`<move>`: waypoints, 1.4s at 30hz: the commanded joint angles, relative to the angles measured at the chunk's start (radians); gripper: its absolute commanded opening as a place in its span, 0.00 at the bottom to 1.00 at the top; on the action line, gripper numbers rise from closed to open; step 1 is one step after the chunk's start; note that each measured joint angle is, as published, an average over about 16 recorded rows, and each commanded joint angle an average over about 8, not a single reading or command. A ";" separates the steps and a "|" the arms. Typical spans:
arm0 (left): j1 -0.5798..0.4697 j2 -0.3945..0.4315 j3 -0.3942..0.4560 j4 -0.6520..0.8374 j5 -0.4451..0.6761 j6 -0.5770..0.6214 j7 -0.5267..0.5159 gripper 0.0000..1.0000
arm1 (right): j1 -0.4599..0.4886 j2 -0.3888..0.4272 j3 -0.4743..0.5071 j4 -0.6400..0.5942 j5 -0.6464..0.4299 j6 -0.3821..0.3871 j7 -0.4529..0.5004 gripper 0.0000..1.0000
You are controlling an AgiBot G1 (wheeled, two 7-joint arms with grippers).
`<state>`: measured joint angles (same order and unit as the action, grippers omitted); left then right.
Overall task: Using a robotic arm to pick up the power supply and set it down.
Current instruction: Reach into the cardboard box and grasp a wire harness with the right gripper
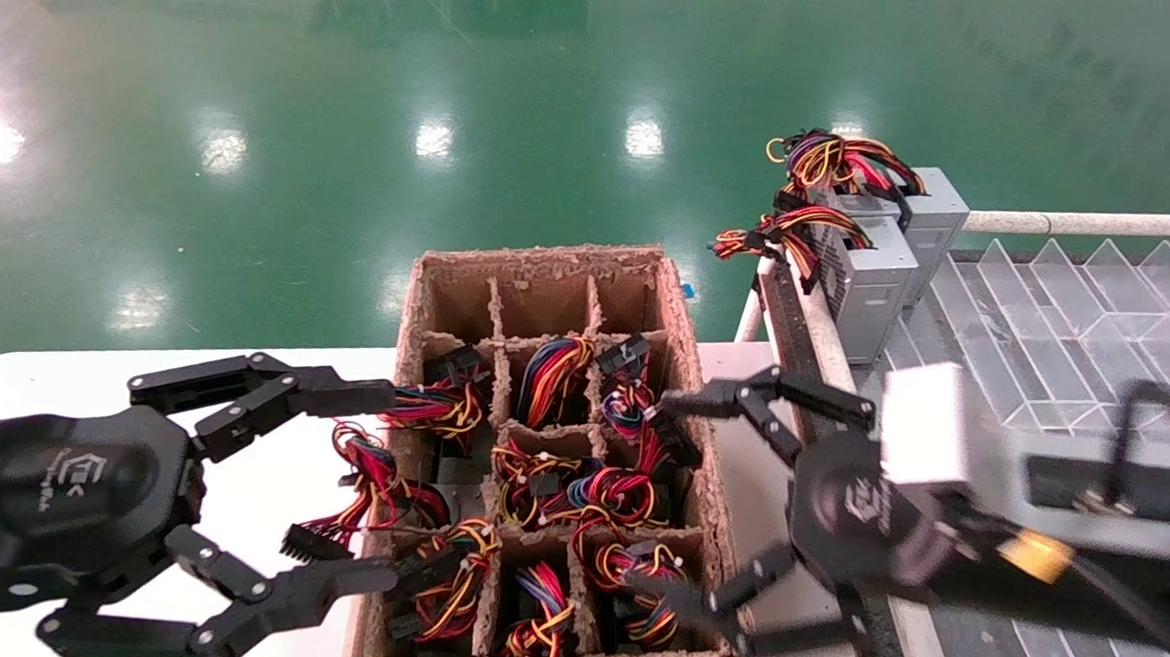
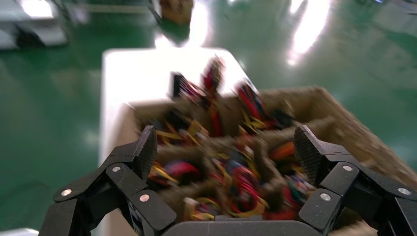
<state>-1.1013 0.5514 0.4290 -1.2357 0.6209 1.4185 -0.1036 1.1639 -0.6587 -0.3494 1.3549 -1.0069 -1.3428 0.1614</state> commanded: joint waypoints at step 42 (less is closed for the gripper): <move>0.000 0.000 0.000 0.000 0.000 0.000 0.000 0.00 | 0.001 -0.111 -0.118 0.005 -0.410 0.266 0.024 0.00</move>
<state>-1.1013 0.5513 0.4291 -1.2357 0.6209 1.4185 -0.1036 1.1650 -0.7712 -0.4661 1.3590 -1.4049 -1.0852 0.1778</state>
